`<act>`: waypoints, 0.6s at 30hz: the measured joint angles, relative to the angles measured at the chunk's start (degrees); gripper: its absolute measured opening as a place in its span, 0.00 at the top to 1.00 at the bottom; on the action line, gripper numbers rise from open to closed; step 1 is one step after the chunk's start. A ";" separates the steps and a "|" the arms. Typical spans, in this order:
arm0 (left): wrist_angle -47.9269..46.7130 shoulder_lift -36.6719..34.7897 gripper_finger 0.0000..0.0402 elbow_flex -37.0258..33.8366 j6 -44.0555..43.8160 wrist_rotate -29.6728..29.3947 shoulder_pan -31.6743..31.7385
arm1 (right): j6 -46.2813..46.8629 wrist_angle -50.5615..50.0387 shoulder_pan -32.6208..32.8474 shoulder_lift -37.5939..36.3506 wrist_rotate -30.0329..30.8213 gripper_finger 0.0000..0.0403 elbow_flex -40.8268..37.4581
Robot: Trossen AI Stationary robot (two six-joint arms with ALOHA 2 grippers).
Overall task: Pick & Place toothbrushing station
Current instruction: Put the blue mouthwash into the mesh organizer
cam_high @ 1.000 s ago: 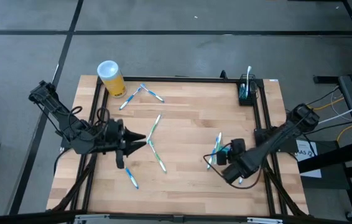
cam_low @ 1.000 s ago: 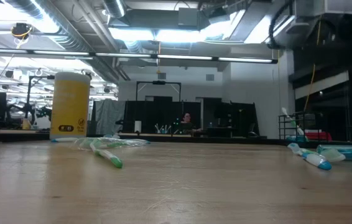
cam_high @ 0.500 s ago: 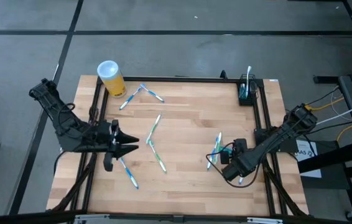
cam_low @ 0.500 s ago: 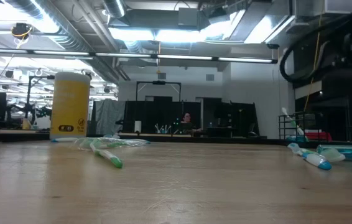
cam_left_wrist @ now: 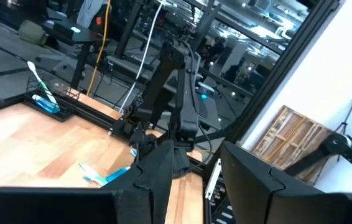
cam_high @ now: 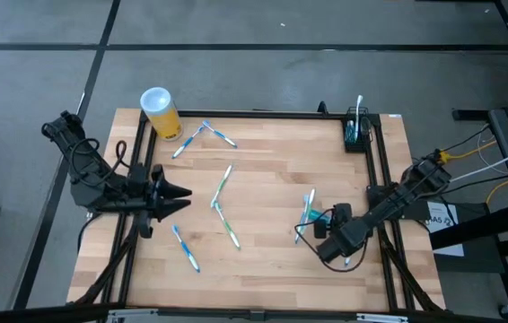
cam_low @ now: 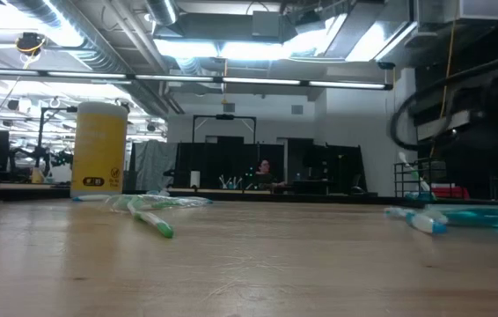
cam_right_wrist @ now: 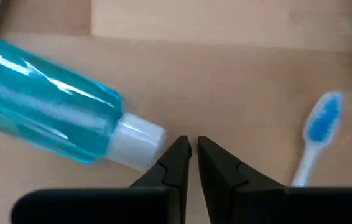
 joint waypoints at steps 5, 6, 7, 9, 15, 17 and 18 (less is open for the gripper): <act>-0.68 0.02 0.68 0.00 0.58 -0.66 0.04 | -1.54 6.21 -6.96 0.91 17.49 0.90 2.61; -0.90 0.02 0.68 0.00 0.64 -0.72 0.04 | -2.70 6.86 -8.27 0.86 21.20 0.90 2.91; -1.10 0.02 0.68 0.00 0.83 -0.85 0.04 | -3.74 8.64 -9.37 1.01 23.58 0.90 3.35; -1.34 0.04 0.68 0.00 1.02 -1.77 0.04 | -5.81 11.02 -11.74 1.00 26.42 0.90 4.88; -8.58 0.06 0.68 0.07 -0.62 -4.38 0.04 | -15.91 10.77 -13.59 0.93 29.67 0.90 11.65; -16.71 0.52 0.68 0.07 -4.21 -4.33 0.49 | -19.92 10.15 -13.03 0.93 29.63 0.90 13.67; -21.81 0.99 0.68 0.07 -6.94 -4.08 1.10 | -21.09 10.10 -12.69 0.93 30.51 0.90 14.57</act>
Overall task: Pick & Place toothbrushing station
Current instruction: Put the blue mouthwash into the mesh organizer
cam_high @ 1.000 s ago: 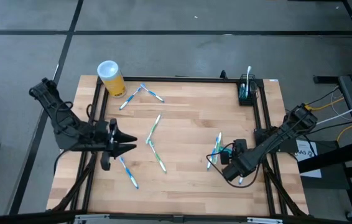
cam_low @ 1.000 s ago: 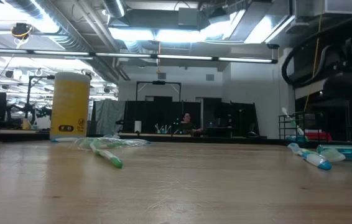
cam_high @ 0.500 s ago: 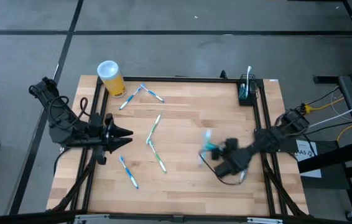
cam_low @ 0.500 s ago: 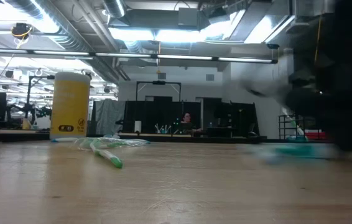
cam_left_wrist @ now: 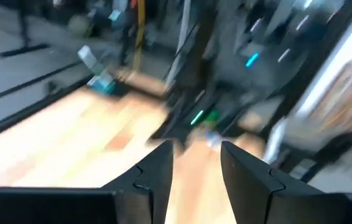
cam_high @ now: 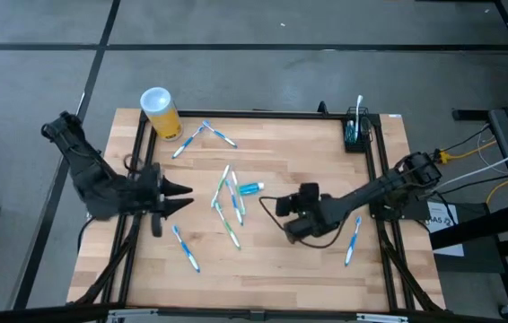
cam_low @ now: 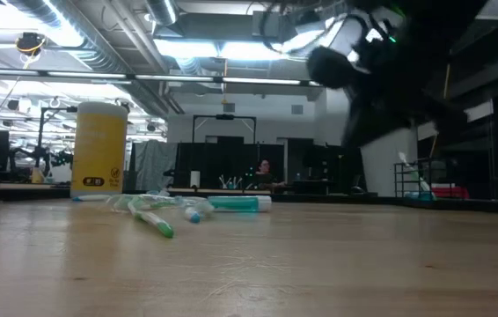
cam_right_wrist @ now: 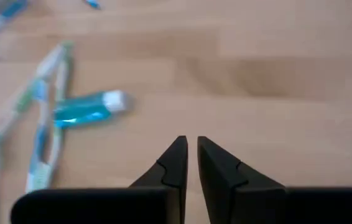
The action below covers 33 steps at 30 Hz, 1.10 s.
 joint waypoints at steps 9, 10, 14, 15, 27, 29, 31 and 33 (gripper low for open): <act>-20.44 8.62 0.62 -2.67 -12.34 10.28 13.68 | -1.40 -1.55 5.75 -0.36 7.77 0.90 7.69; -17.86 9.94 0.60 -3.50 -10.43 11.98 15.71 | -1.95 -1.61 6.12 -0.37 7.96 0.90 8.39; -0.71 15.29 0.52 -7.96 0.01 19.40 22.57 | -4.02 -3.25 7.55 -0.39 7.90 0.90 11.17; 5.22 16.53 0.50 -9.27 3.27 21.48 23.99 | -4.04 -4.28 7.84 -0.39 7.84 0.90 11.79; 28.03 28.51 0.47 -19.39 25.44 36.56 36.03 | 1.19 -14.03 12.72 -0.39 7.26 0.90 15.43; 31.57 30.30 0.47 -19.47 27.61 37.26 37.49 | 2.21 -13.89 13.52 -0.42 7.28 0.90 15.56; 34.87 32.62 0.47 -19.48 28.67 39.87 39.05 | 3.53 -13.97 14.35 -0.42 7.24 0.90 15.56; 37.68 35.07 0.47 -19.48 28.90 42.55 40.41 | 4.88 -13.99 14.98 -0.42 7.24 0.90 15.56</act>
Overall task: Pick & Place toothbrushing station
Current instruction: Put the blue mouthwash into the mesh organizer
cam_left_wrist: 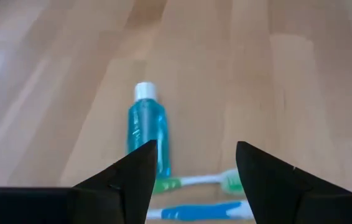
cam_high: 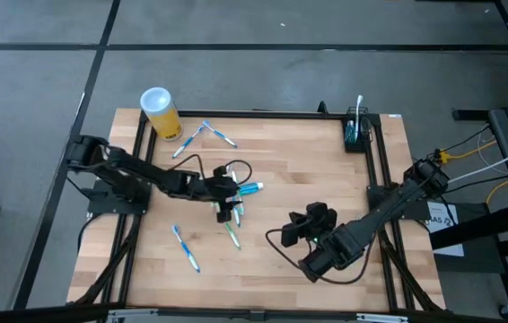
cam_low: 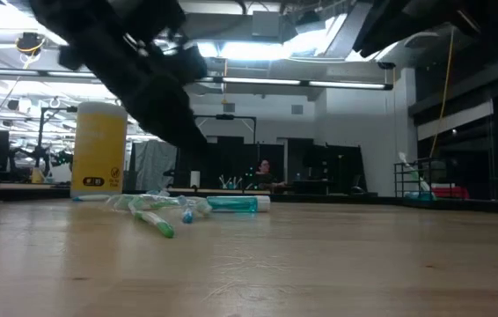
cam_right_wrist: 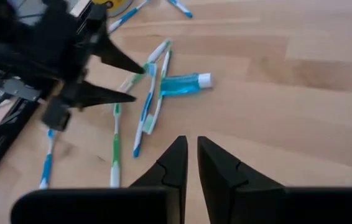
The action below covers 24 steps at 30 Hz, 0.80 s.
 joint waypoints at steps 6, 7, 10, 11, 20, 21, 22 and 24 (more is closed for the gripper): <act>2.93 6.40 0.51 0.00 -0.32 2.23 2.14 | 2.37 -0.17 1.37 0.00 -0.88 0.90 0.00; 3.78 6.97 0.52 0.00 -0.05 2.51 2.35 | 2.98 -0.17 1.54 0.00 -1.11 0.90 0.00; 4.80 7.96 0.52 0.02 0.53 2.16 2.99 | 4.30 -0.17 2.11 0.00 -1.29 0.90 -0.02; 5.04 7.97 0.52 0.01 0.63 2.10 3.29 | 4.66 -0.21 2.16 0.00 -1.28 0.90 -0.02; 5.96 7.89 0.52 0.05 3.40 4.13 7.71 | 5.28 -0.22 2.28 0.00 -1.31 0.90 -0.02; 5.81 7.89 0.52 0.05 3.78 4.32 8.05 | 5.28 -0.22 2.28 0.00 -1.31 0.90 -0.02; 5.82 7.89 0.52 0.05 4.06 4.40 8.28 | 5.28 -0.22 2.28 0.00 -1.31 0.90 -0.02; 5.82 7.90 0.52 0.05 4.55 5.70 8.63 | 5.28 -0.22 2.28 0.00 -1.54 0.90 -0.04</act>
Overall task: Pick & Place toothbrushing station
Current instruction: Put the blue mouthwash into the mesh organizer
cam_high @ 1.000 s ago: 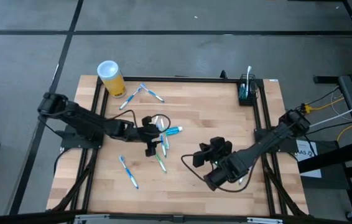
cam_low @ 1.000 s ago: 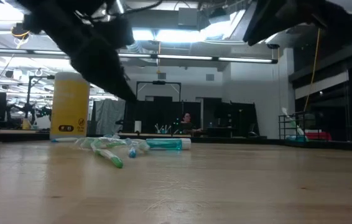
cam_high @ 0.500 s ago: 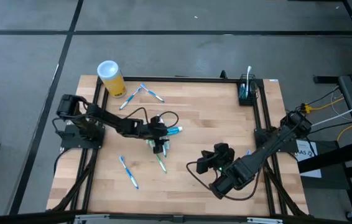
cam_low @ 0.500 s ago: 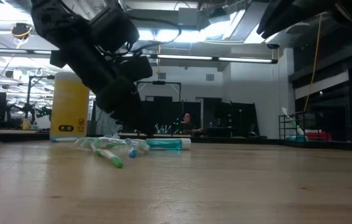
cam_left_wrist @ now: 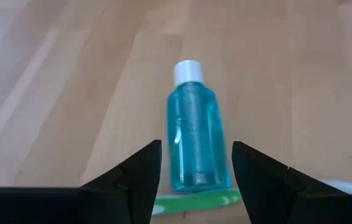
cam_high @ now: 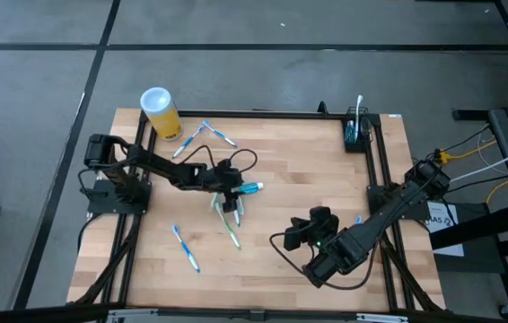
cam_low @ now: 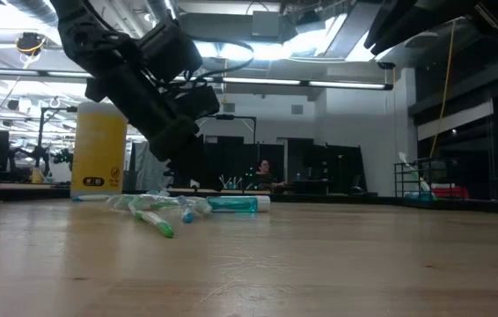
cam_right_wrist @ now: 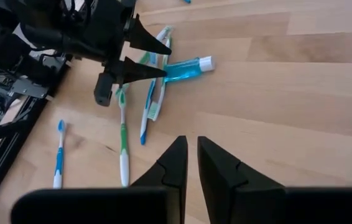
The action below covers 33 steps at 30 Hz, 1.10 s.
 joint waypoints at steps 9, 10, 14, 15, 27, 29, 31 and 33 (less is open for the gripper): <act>2.08 5.75 0.52 0.07 -2.45 3.70 -0.24 | 0.87 -0.18 -0.04 0.00 -0.10 0.90 -0.03; 2.71 6.24 0.52 0.12 -3.15 3.53 -0.26 | 0.89 -0.14 -0.04 0.00 -0.10 0.90 -0.03; 5.16 7.16 0.52 0.15 -5.72 3.07 -0.26 | 1.58 -0.15 -0.04 0.00 -0.12 0.90 -0.03; 5.63 7.19 0.53 0.13 -6.17 2.92 -0.26 | 2.00 -0.13 -0.04 0.00 -0.12 0.90 -0.03; 7.34 7.19 0.90 0.02 -15.24 3.39 0.35 | 2.36 -0.08 -0.04 0.00 -0.13 0.90 -0.03; 7.41 7.19 0.97 0.02 -15.75 3.46 -0.05 | 2.34 -0.07 -0.04 0.00 -0.13 0.90 -0.03; 7.69 7.19 0.97 0.02 -15.72 3.50 -0.67 | 2.35 -0.03 -0.04 0.00 -0.14 0.90 -0.03; 7.61 6.91 0.95 -0.01 -16.81 3.41 -1.55 | 2.36 0.00 -0.04 0.00 -0.14 0.90 -0.03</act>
